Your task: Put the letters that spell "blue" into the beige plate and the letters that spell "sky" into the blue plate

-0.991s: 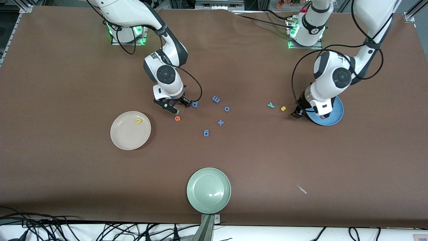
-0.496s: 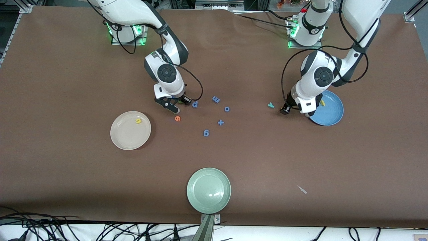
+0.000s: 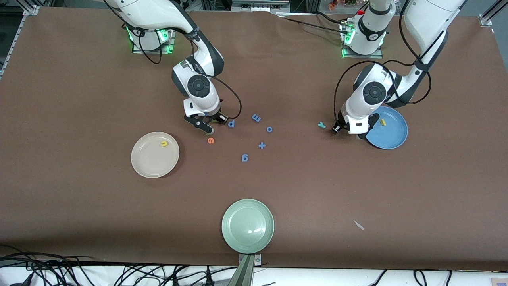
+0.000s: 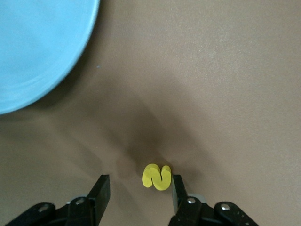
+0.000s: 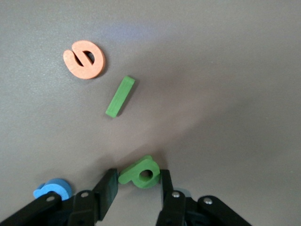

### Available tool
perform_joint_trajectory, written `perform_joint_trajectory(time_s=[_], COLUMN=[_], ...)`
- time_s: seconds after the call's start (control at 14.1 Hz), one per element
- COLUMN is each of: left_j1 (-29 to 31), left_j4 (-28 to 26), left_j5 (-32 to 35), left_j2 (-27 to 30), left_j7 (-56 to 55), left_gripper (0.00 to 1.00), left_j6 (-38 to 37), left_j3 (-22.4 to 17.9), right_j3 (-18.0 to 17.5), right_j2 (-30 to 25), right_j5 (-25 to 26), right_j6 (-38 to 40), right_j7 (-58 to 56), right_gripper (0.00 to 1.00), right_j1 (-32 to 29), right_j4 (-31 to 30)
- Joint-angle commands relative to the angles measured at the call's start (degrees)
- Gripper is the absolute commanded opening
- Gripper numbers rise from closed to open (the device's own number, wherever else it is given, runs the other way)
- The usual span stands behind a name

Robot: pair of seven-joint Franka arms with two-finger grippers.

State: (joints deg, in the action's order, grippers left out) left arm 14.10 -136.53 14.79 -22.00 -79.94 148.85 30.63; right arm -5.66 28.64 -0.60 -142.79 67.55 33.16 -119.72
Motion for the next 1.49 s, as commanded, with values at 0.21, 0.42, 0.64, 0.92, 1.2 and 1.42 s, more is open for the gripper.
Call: perform_joint_trajectory(time_s=[0.21,0.42,0.64,0.92,1.2,1.42], left_j1=[-0.1,-0.3,-0.8,-0.8,-0.7,-0.5], left_j4=[1.3,1.4,2.1,2.2,2.2,2.7], left_j5=[3.5,3.5,3.6,6.2,6.3,6.3], left_j2=[-1.1,-1.5,-1.6,-2.7,-2.7,-2.7], left_j7=[0.0,0.0,0.0,-0.6,-0.5,-0.4], left_gripper=[0.59,0.54,0.52,0.51,0.49,0.46], left_j6=[0.2,0.2,0.2,0.2,0.2,0.1], left_j3=[0.0,0.0,-0.1,-0.3,-0.3,-0.3], right_j3=[-0.2,0.0,3.4,13.2,18.0,17.9], right_j2=[-2.0,-3.3,-5.7,-6.5,-5.5,-3.9], right_j5=[-0.2,-0.2,-0.2,-0.3,-0.3,-0.3], right_j6=[-0.2,0.5,9.6,16.7,15.7,15.8], right_j7=[0.0,-0.8,-7.7,-26.7,-40.1,-45.0], right_gripper=[0.19,0.19,0.19,0.20,0.22,0.60], right_j1=[0.1,0.1,-0.4,-0.4,-3.4,-6.8], right_j4=[-2.3,-1.9,1.5,5.8,7.0,9.4])
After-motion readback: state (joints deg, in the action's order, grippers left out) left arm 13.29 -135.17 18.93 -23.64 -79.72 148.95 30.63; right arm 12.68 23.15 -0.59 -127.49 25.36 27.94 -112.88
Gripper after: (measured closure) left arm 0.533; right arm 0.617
